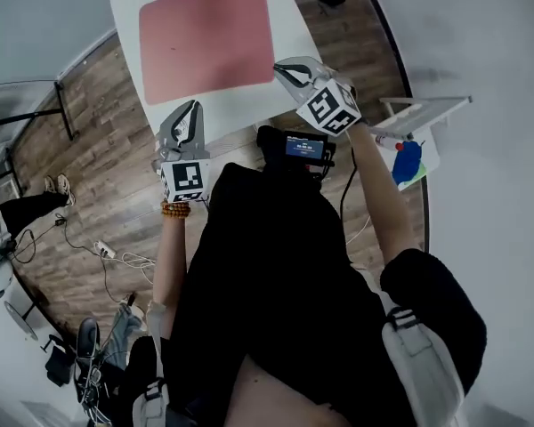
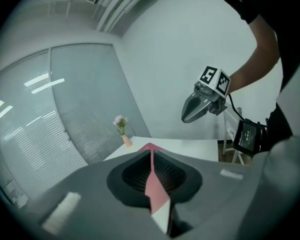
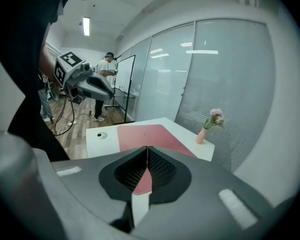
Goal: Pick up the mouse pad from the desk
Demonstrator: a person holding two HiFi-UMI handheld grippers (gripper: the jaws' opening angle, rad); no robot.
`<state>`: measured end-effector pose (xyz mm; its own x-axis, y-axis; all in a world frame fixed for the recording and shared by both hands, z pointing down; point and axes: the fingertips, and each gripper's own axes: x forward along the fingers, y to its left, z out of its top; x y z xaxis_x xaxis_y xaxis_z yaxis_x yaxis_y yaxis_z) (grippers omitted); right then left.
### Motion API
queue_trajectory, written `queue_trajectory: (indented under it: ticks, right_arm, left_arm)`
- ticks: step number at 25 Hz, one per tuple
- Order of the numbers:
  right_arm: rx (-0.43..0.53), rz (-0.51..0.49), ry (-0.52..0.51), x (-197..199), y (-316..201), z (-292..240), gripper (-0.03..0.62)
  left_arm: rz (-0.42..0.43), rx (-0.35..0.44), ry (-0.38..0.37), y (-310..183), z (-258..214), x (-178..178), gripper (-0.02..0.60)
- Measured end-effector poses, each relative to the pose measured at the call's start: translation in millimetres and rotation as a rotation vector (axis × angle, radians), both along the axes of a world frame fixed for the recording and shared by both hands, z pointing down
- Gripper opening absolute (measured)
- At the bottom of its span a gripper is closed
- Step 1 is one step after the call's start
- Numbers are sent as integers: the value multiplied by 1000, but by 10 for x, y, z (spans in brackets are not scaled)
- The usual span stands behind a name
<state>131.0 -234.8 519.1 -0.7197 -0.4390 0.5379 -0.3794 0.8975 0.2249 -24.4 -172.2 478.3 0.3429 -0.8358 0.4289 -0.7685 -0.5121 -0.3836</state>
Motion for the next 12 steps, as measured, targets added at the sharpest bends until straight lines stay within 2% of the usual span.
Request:
queue_trajectory:
  ticks: [4, 7, 10, 12]
  right_arm:
    - [-45, -122, 86, -125, -34, 354, 32]
    - [-58, -221, 155, -283, -15, 644, 44]
    - [-15, -272, 242, -390, -102, 956, 58]
    - [-37, -300, 290, -468, -137, 1168, 89]
  left_arm:
    - [81, -45, -85, -216, 265, 114, 26]
    - [152, -109, -126, -302, 579, 161, 55]
    - [249, -189, -150, -321, 927, 248, 101]
    - [314, -237, -199, -298, 1167, 254, 113]
